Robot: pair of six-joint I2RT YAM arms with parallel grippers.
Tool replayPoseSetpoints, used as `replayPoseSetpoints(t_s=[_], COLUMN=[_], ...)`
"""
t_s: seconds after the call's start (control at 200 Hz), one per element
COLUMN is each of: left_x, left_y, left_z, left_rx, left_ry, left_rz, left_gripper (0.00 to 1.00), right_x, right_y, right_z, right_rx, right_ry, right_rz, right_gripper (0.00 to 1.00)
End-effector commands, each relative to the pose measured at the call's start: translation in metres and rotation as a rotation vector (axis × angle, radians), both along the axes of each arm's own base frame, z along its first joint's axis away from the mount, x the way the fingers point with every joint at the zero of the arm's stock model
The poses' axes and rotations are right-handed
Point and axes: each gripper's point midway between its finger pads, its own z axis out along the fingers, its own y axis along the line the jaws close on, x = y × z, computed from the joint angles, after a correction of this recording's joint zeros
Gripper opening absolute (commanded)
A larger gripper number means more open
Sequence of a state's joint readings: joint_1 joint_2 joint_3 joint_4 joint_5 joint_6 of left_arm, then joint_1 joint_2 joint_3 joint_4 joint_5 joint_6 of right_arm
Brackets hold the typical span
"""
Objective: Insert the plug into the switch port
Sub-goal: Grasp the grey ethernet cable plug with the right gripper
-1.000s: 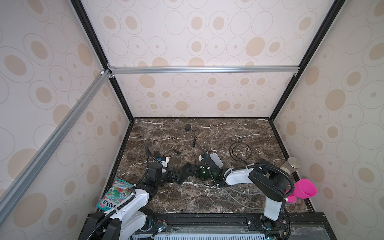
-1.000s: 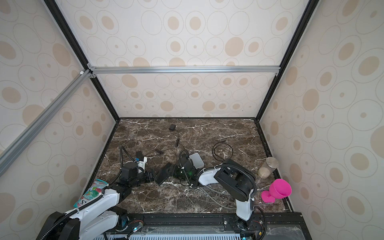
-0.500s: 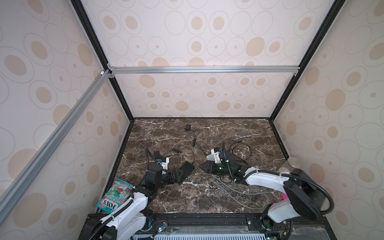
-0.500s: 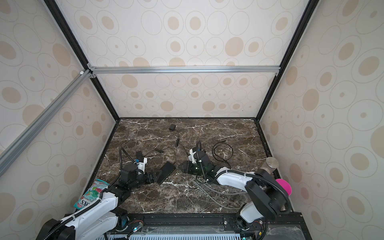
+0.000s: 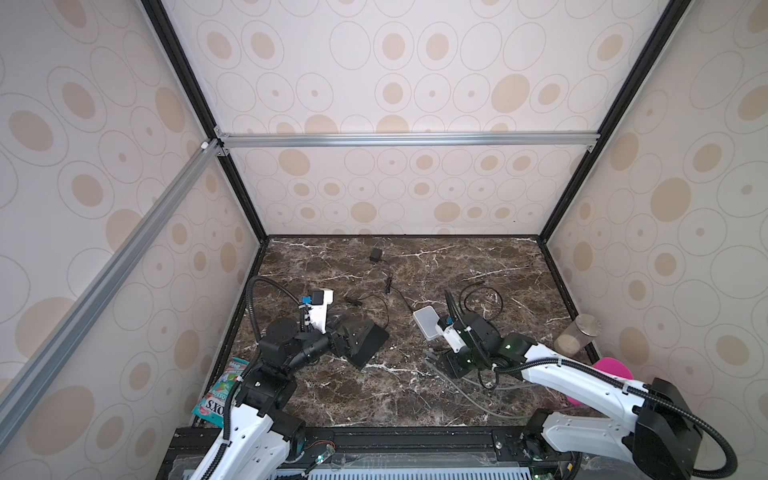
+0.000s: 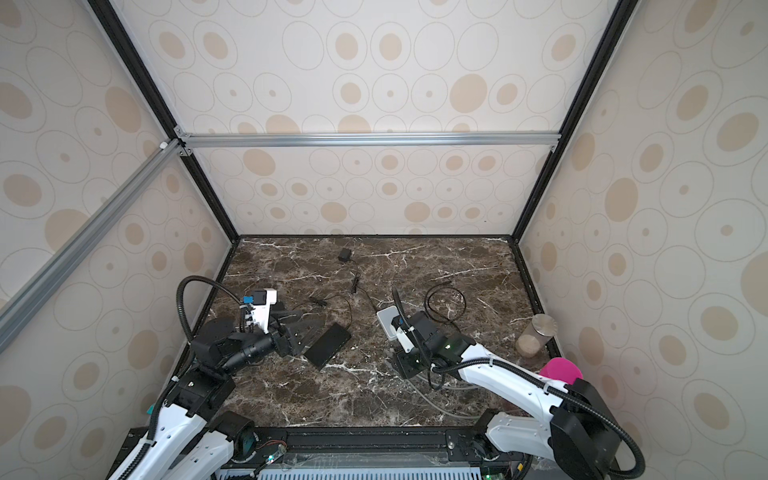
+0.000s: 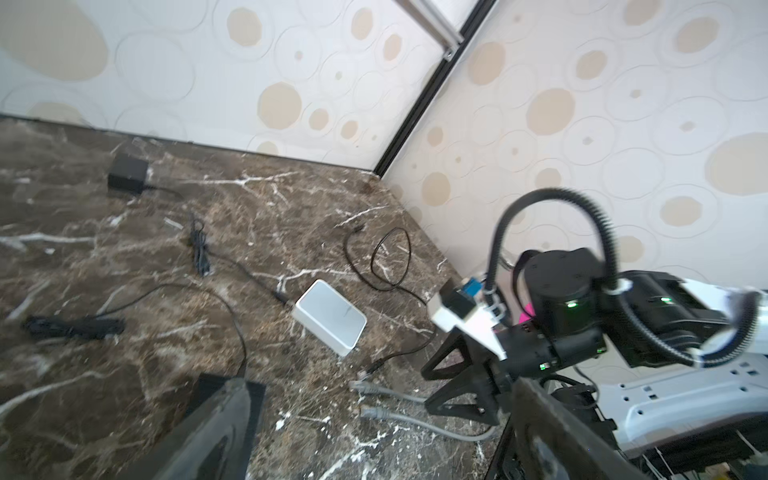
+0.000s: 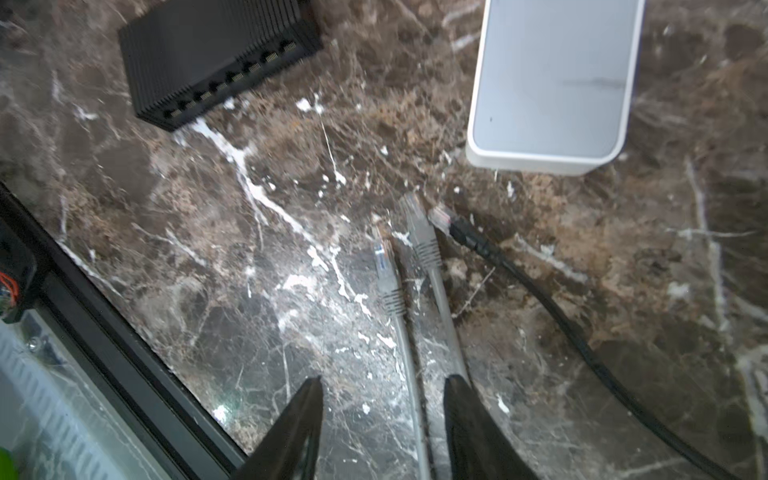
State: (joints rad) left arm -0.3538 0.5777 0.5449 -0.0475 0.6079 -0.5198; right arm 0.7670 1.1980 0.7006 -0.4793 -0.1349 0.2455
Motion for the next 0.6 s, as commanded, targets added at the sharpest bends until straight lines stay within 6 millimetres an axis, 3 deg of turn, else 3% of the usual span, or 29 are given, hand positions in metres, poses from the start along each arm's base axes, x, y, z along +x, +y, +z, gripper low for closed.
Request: replayPoseSetpoints(t_s=[0.0, 0.315, 0.595], left_x=[-0.019, -0.023, -0.022], left_y=[-0.002, 0.004, 0.005], left_z=[-0.001, 0.009, 0.009], left_rx=[0.059, 0.038, 0.039], left_ry=[-0.05, -0.107, -0.108], left_rz=[-0.07, -0.033, -0.03], left_gripper=[0.98, 0.98, 0.98], right_x=[-0.008, -0.006, 0.002], right_y=[-0.002, 0.002, 0.01], right_z=[-0.011, -0.032, -0.043], right_rx=[-0.09, -0.348, -0.404], right_ry=[0.041, 0.02, 0.027], right_rz=[0.095, 0.29, 0.279], right_gripper=[0.46, 0.45, 0.45])
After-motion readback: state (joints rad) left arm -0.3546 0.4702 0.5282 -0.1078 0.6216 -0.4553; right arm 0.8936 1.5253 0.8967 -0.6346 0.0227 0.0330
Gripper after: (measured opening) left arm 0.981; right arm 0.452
